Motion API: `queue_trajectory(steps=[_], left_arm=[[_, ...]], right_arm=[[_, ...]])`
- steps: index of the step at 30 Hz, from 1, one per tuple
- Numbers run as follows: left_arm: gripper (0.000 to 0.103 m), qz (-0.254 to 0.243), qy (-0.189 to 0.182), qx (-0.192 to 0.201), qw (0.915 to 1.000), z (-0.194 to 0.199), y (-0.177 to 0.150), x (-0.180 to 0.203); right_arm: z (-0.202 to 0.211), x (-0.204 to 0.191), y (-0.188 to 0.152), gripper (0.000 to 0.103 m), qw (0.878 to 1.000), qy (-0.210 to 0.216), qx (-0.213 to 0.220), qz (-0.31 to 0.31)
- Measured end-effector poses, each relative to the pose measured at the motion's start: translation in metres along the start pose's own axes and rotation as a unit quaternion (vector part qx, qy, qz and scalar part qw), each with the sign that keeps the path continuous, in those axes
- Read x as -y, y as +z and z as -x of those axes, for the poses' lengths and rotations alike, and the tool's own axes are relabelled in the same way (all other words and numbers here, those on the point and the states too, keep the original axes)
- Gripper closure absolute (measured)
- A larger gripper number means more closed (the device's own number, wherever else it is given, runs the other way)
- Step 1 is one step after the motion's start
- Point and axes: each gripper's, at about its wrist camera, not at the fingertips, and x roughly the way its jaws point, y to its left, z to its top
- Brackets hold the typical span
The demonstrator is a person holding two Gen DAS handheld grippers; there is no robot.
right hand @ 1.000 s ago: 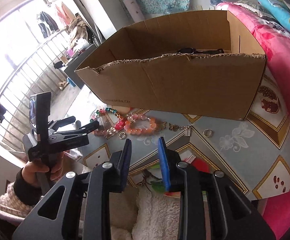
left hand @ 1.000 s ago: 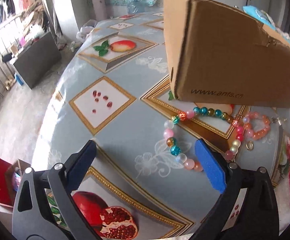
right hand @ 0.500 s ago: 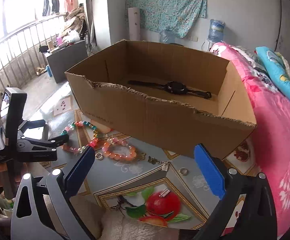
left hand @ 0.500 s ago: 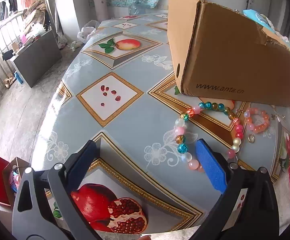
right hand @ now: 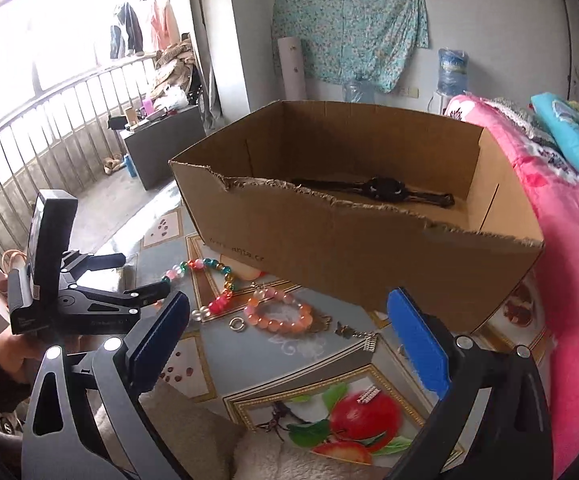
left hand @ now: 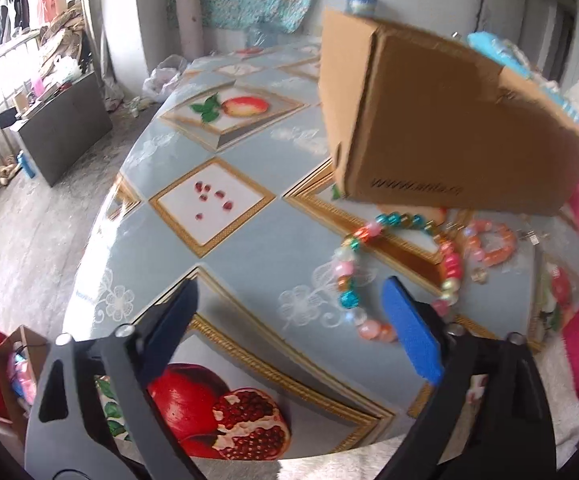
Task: Organize jewelry
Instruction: 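Close the left gripper on the bead bracelet and lift it, then carry the bead bracelet into the box with the left gripper and open it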
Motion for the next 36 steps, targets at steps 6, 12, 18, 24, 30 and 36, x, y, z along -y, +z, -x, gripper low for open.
queue_trajectory(steps=[6,12,18,24,30,36], left_arm=[[0.052,-0.017,-0.038,0.005,0.9991,-0.002,0.008,0.014],[0.083,-0.04,0.0,-0.006,0.9992,-0.012,0.005,0.019],[0.094,-0.029,-0.005,-0.015,0.9995,-0.006,-0.001,-0.001],[0.094,-0.009,-0.026,-0.016,0.9995,-0.003,-0.003,-0.01],[0.088,-0.014,-0.025,-0.021,0.9994,-0.005,-0.001,-0.007],[0.088,-0.031,-0.01,-0.019,0.9993,-0.009,0.002,-0.001]], right_arm=[[-0.018,0.007,-0.004,0.047,0.995,0.058,-0.037,-0.065],[-0.021,0.002,-0.004,0.064,0.994,0.076,-0.041,-0.067],[-0.043,-0.016,0.004,0.071,0.991,0.107,-0.067,-0.038],[-0.085,-0.045,0.017,0.075,0.988,0.105,-0.114,0.023],[-0.119,-0.061,0.021,0.087,0.982,0.075,-0.159,0.065],[-0.131,-0.07,0.021,0.091,0.978,0.058,-0.173,0.096]])
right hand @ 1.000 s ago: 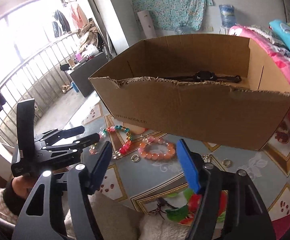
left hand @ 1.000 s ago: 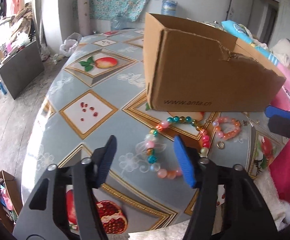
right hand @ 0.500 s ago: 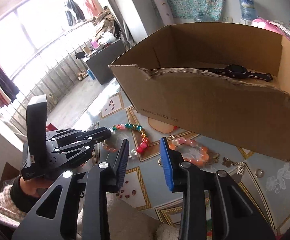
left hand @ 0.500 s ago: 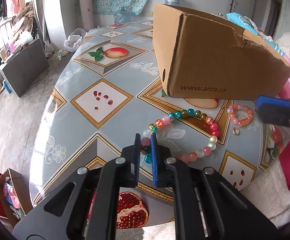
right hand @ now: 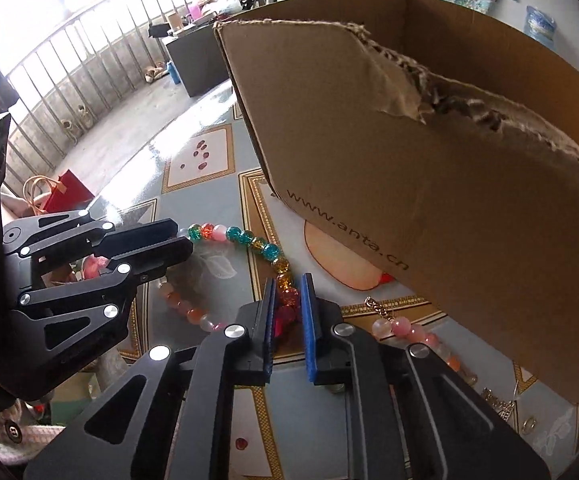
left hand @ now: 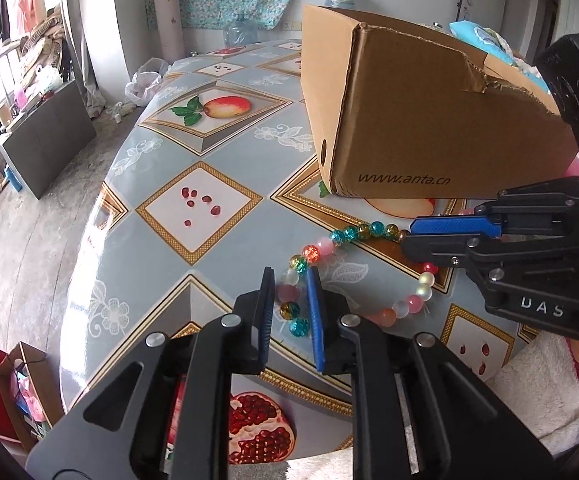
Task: Organize jewelry
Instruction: 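Carry the bead bracelet into the box with the left gripper and open it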
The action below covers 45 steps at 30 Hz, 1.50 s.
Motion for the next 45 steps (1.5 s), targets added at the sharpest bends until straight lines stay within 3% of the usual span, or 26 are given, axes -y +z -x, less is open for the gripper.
queue_trajectory(steps=[4,7,17,23,28,30,34,40,45], left_arm=[[0.091,-0.013,0.016,0.004,0.9998,-0.003,0.002,0.007],[0.095,-0.008,0.006,0.007,0.9999,0.001,0.004,0.007],[0.095,-0.004,-0.023,0.075,0.9969,0.07,0.022,0.014],[0.095,-0.043,-0.057,0.152,0.9858,0.131,0.067,0.035],[0.095,-0.087,-0.075,0.193,0.9744,0.141,0.126,0.057],[0.095,-0.091,-0.086,0.184,0.9749,0.126,0.148,0.062],[0.095,-0.093,-0.093,0.119,0.9842,0.064,0.183,0.068],[0.095,-0.094,-0.084,0.012,0.992,-0.017,0.185,0.064],[0.094,-0.106,-0.059,-0.029,0.9922,-0.04,0.185,0.06]], right_arm=[[-0.001,-0.002,0.001,0.093,1.0,0.002,0.002,-0.002],[0.003,0.001,-0.003,0.093,0.999,0.023,0.01,-0.021],[0.066,0.009,-0.011,0.093,0.995,0.051,0.082,-0.039],[0.128,0.014,0.01,0.093,0.986,0.059,0.152,-0.031],[0.163,0.046,0.044,0.093,0.981,0.047,0.185,-0.039],[0.162,0.071,0.063,0.093,0.982,0.045,0.174,-0.054],[0.125,0.118,0.092,0.093,0.987,0.065,0.108,-0.102],[0.048,0.147,0.103,0.093,0.989,0.072,-0.013,-0.127],[0.006,0.144,0.111,0.093,0.986,0.073,-0.081,-0.129]])
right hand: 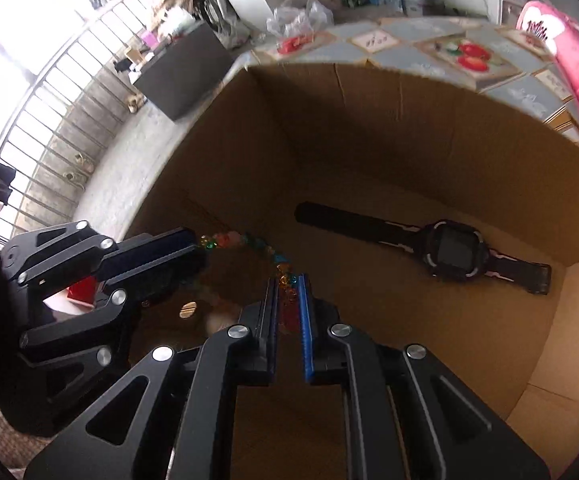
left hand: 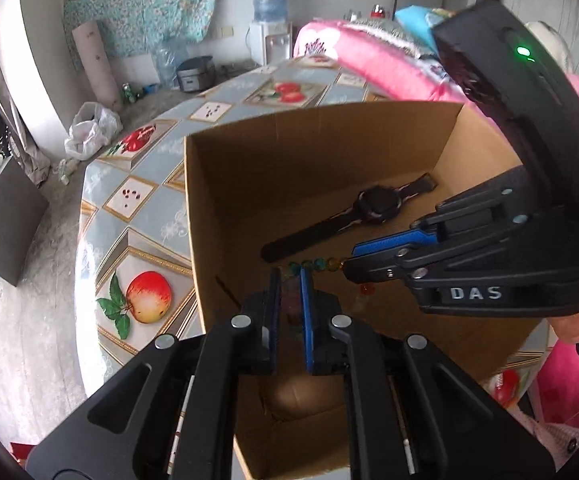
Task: Organize jewelry
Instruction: 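Carry the bead bracelet into the box with the left gripper and open it, then raise the open left gripper out of the box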
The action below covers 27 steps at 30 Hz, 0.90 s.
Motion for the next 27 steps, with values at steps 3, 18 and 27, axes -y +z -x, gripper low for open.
queue_trajectory(steps=[3,18,27], left_arm=[[0.091,0.007,0.0,0.003,1.0,0.0,0.0,-0.003],[0.041,0.105,0.008,0.122,0.987,0.064,-0.031,-0.042],[0.038,0.202,-0.095,0.038,0.974,0.013,-0.065,-0.051]], right_arm=[[-0.002,0.002,0.006,0.092,1.0,0.02,-0.007,-0.014],[0.147,0.034,-0.084,0.071,0.967,-0.029,0.25,-0.045],[0.143,0.099,-0.146,0.06,0.954,-0.05,0.246,-0.163]])
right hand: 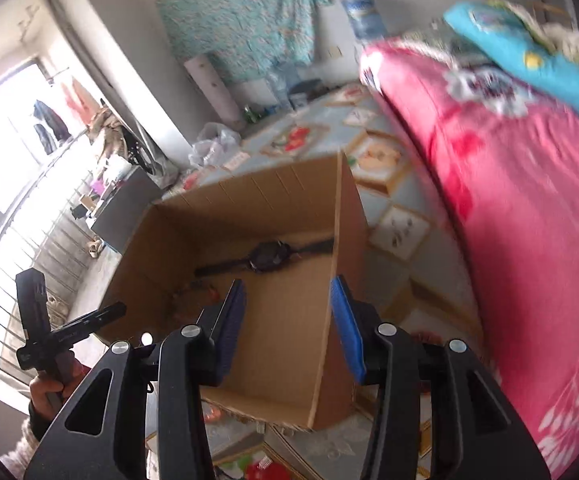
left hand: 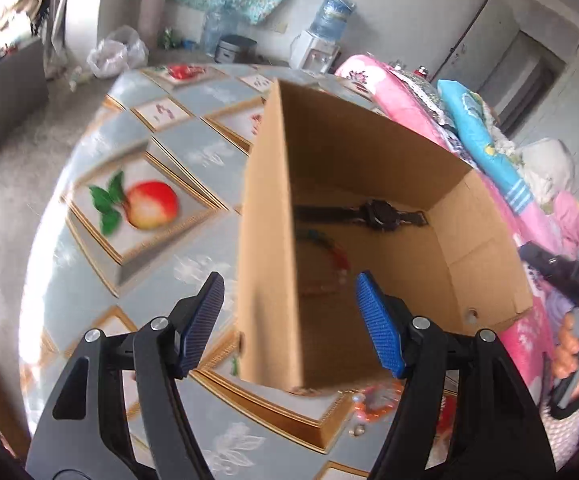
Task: Organize jewelry
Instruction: 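Raise the open left gripper out of the box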
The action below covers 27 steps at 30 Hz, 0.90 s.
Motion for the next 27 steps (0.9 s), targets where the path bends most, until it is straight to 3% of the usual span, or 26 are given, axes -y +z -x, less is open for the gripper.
queue_trajectory(steps=[2,27], left_arm=[[0.037,0.001,-0.016,-0.006,0.9999,-0.006,-0.009,0.007],[0.037,0.025,0.017,0.047,0.9984,0.015,-0.032,0.025]], right_arm=[[-0.008,0.002,-0.004,0.059,1.0,-0.002,-0.003,0.001],[-0.025,0.009,0.005,0.057,0.999,0.017,-0.013,0.042]])
